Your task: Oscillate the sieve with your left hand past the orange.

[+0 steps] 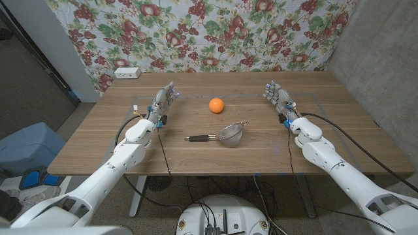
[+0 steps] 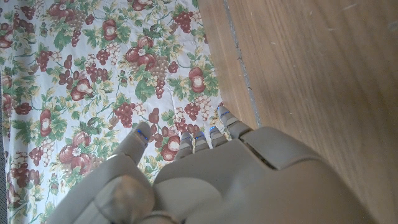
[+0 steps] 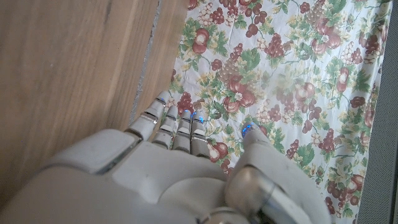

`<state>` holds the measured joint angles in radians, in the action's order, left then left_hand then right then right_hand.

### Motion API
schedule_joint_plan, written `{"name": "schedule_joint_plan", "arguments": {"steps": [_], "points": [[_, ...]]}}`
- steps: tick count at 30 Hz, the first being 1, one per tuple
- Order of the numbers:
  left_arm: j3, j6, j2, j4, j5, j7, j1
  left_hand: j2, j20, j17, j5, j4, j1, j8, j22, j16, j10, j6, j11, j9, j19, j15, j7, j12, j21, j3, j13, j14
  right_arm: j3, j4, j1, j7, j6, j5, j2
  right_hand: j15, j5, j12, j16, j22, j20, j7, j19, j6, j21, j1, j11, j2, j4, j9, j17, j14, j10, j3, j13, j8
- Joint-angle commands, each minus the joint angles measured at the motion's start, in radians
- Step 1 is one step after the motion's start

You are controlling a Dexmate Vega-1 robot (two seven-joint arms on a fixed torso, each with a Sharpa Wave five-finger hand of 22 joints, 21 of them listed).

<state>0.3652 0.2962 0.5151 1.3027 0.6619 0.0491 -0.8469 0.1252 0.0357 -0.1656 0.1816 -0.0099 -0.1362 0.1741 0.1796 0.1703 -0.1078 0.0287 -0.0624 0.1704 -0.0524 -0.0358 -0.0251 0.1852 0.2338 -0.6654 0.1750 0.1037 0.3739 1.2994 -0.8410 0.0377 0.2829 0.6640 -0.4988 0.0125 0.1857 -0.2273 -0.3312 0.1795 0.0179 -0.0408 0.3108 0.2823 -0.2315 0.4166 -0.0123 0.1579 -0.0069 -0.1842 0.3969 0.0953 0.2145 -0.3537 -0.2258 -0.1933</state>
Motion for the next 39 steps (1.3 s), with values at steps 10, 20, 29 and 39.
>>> {"name": "schedule_joint_plan", "arguments": {"steps": [10, 20, 29, 39], "points": [[-0.005, 0.017, 0.006, 0.006, 0.006, 0.018, -0.01, 0.041, 0.023, -0.005, 0.004, -0.008, -0.013, 0.007, 0.003, 0.007, -0.006, -0.008, 0.003, 0.002, -0.009, -0.021, -0.009, 0.006, 0.002, -0.006, 0.005, 0.006, -0.009, 0.012, -0.026, -0.046, 0.001, 0.003, 0.012, -0.022, 0.01, -0.011, -0.004, 0.001, 0.018, -0.019, 0.019, 0.025, -0.005, 0.009, -0.01, 0.006, -0.014, -0.003, -0.004, 0.028, 0.033, -0.01, 0.001, -0.01], [0.0, 0.022, 0.001, -0.01, 0.006, 0.031, -0.001, 0.037, 0.02, -0.004, 0.003, -0.016, -0.015, 0.009, 0.003, 0.008, -0.002, -0.015, 0.002, 0.002, -0.017, -0.023, -0.01, 0.008, 0.003, -0.003, 0.005, 0.002, -0.022, 0.111, -0.087, -0.15, -0.015, -0.046, -0.024, -0.033, 0.023, -0.018, -0.008, 0.002, 0.025, -0.027, 0.039, 0.05, -0.009, 0.041, -0.024, 0.01, -0.051, -0.003, -0.017, 0.062, 0.066, -0.031, 0.004, -0.016], [0.004, 0.031, -0.004, -0.029, 0.004, 0.047, 0.011, 0.034, 0.012, -0.003, 0.001, -0.025, -0.017, 0.011, 0.003, 0.009, 0.004, -0.024, 0.002, 0.002, -0.026, -0.022, -0.009, 0.01, 0.004, -0.001, 0.005, -0.002, -0.033, 0.182, -0.127, -0.223, -0.03, -0.087, -0.048, -0.031, 0.031, -0.018, -0.015, 0.003, 0.031, -0.024, 0.047, 0.063, -0.01, 0.055, -0.023, 0.011, -0.068, -0.003, -0.018, 0.085, 0.076, -0.04, 0.004, -0.019], [0.003, 0.04, -0.005, -0.043, -0.001, 0.05, 0.022, 0.033, 0.003, -0.002, 0.0, -0.035, -0.02, 0.014, 0.003, 0.012, 0.013, -0.039, 0.002, 0.002, -0.036, -0.017, -0.005, 0.013, 0.005, 0.002, 0.005, -0.014, -0.042, 0.241, -0.152, -0.287, -0.057, -0.125, -0.066, -0.032, 0.036, -0.022, -0.022, 0.004, 0.039, -0.023, 0.048, 0.08, -0.009, 0.061, -0.023, 0.013, -0.078, -0.004, -0.017, 0.103, 0.092, -0.046, 0.003, -0.023]]}}
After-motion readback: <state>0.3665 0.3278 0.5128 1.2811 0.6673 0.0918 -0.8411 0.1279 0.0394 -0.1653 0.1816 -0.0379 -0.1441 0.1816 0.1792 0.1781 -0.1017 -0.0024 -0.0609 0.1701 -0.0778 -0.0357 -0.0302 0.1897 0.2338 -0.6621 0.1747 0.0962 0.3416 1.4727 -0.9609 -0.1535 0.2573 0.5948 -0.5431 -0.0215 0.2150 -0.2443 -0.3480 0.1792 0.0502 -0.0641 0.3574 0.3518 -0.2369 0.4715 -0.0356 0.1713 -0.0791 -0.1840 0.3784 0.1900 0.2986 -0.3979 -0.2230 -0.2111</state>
